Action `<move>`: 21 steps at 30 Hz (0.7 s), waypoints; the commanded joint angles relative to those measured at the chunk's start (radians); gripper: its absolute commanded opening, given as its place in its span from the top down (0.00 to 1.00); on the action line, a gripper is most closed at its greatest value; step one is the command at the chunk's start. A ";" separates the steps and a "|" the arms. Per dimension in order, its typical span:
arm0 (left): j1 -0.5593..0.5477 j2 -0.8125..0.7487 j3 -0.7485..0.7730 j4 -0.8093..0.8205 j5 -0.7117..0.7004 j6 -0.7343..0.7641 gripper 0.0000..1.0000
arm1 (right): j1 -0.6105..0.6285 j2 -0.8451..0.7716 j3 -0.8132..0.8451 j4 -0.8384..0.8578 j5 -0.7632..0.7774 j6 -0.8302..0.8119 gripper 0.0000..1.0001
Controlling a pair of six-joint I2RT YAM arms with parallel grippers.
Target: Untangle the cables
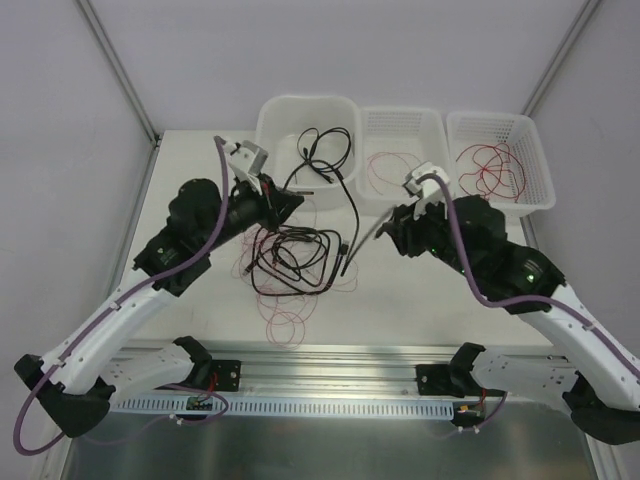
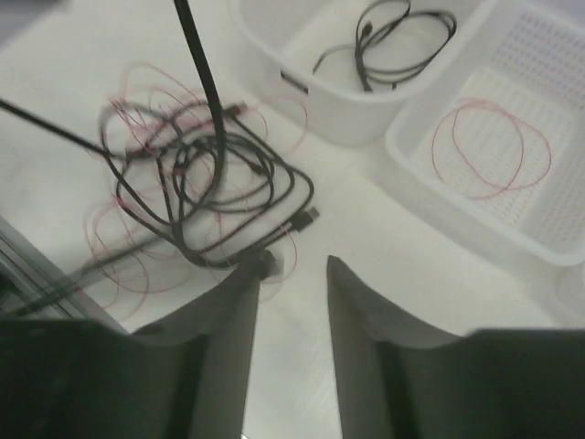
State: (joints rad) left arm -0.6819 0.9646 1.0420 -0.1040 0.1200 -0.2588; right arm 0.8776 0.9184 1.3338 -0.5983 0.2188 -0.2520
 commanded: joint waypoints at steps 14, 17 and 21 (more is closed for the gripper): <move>-0.011 0.247 0.841 -0.025 0.221 -0.046 1.00 | 0.003 0.007 -0.172 0.161 -0.209 0.048 0.18; -0.010 0.296 0.898 -0.023 0.213 -0.046 1.00 | 0.004 -0.029 -0.203 0.239 -0.330 0.049 0.13; -0.010 0.332 0.931 -0.023 0.193 -0.066 1.00 | 0.006 -0.010 -0.289 0.374 -0.420 0.094 0.12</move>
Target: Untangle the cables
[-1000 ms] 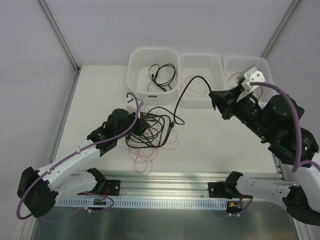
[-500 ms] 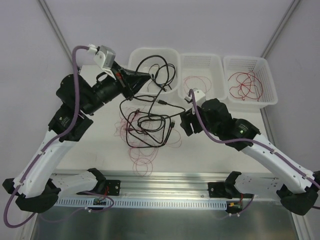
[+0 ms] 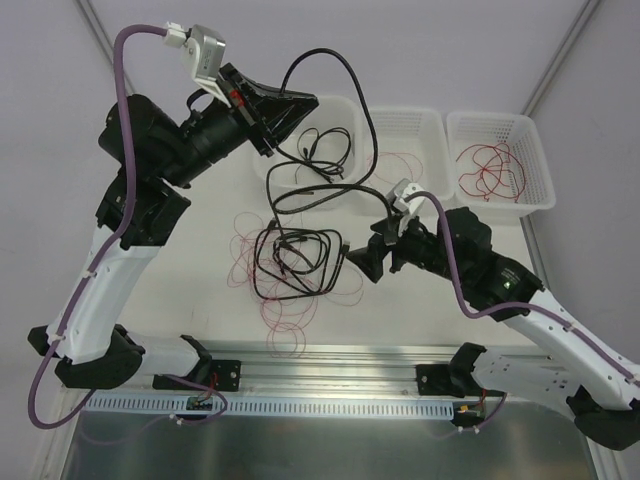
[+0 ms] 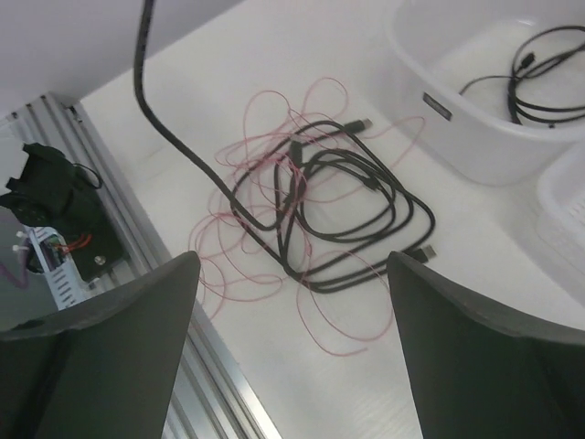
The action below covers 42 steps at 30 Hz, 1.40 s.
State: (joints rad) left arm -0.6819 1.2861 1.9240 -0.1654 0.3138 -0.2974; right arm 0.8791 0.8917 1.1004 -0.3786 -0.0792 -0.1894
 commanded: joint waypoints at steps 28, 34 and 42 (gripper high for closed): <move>-0.011 -0.168 -0.267 0.038 -0.283 0.093 1.00 | 0.069 0.360 -0.062 0.369 -0.295 0.096 0.99; -0.011 -0.274 -0.558 0.043 -0.484 0.201 0.99 | 0.052 0.225 0.177 -0.055 -0.355 0.131 0.99; -0.010 -0.323 -0.786 0.060 -0.522 0.165 0.98 | -0.064 0.102 0.115 0.172 -0.594 0.421 0.99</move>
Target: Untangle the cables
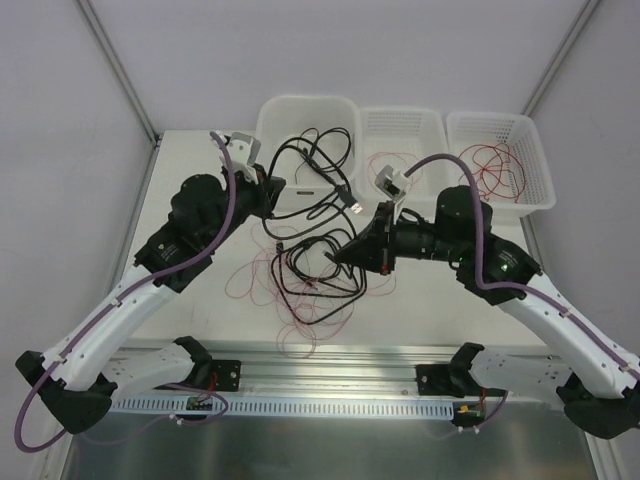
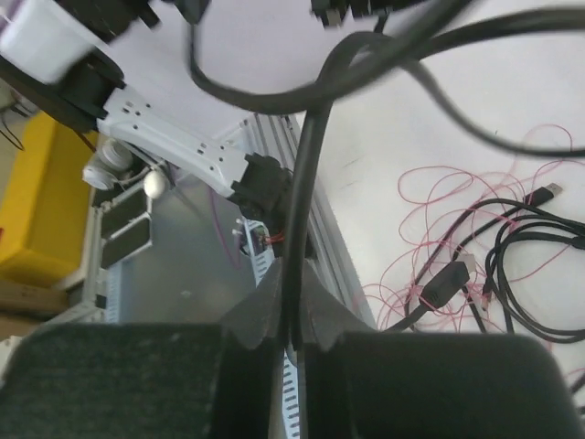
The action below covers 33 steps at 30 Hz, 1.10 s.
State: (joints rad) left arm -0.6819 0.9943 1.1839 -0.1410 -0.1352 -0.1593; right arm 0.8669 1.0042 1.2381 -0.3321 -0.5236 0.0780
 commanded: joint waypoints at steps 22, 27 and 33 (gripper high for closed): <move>-0.011 -0.121 -0.254 0.080 0.074 -0.006 0.96 | -0.078 0.142 -0.091 -0.302 -0.339 0.196 0.99; -0.010 -0.123 -0.264 0.081 0.077 0.014 0.96 | -0.080 0.082 -0.034 -0.224 -0.515 0.295 0.99; -0.010 -0.149 -0.264 0.083 0.077 0.015 0.95 | -0.086 0.004 0.092 -0.055 -0.558 0.417 0.99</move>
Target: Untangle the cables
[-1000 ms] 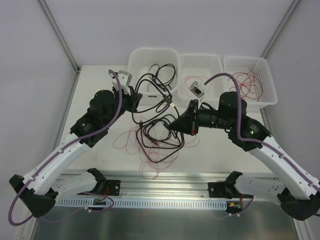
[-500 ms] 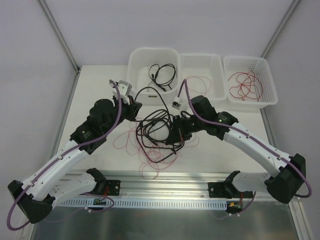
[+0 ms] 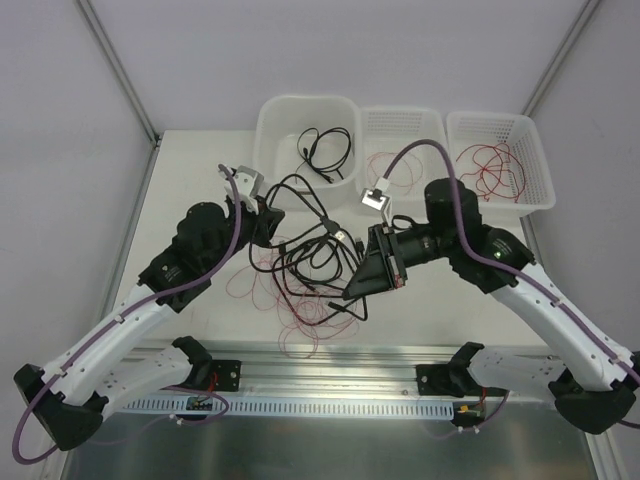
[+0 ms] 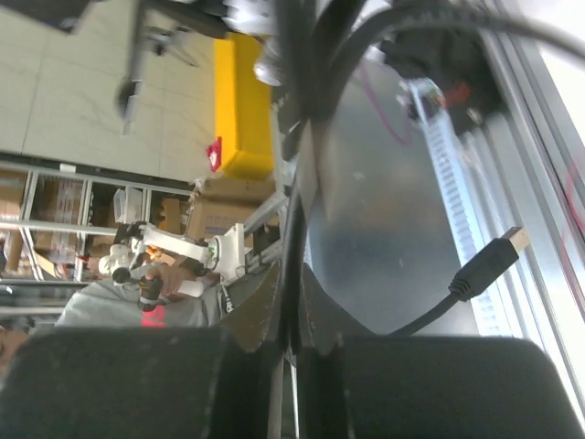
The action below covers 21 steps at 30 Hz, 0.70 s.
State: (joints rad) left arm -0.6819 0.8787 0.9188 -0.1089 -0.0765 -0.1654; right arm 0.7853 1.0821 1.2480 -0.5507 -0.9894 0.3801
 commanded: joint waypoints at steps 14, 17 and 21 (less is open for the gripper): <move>-0.010 -0.063 -0.018 0.086 0.176 -0.124 0.92 | -0.018 -0.007 0.101 0.090 0.509 -0.129 0.99; -0.011 -0.063 -0.031 0.100 0.207 -0.148 0.88 | -0.017 0.024 0.077 0.170 0.518 -0.121 0.99; -0.010 -0.072 -0.049 0.103 0.120 -0.148 0.73 | -0.021 0.090 0.117 0.186 0.577 -0.174 0.99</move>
State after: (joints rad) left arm -0.6819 0.8303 0.8852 -0.0612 0.0692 -0.2882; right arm 0.7715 1.1461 1.3178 -0.4747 -0.4938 0.2562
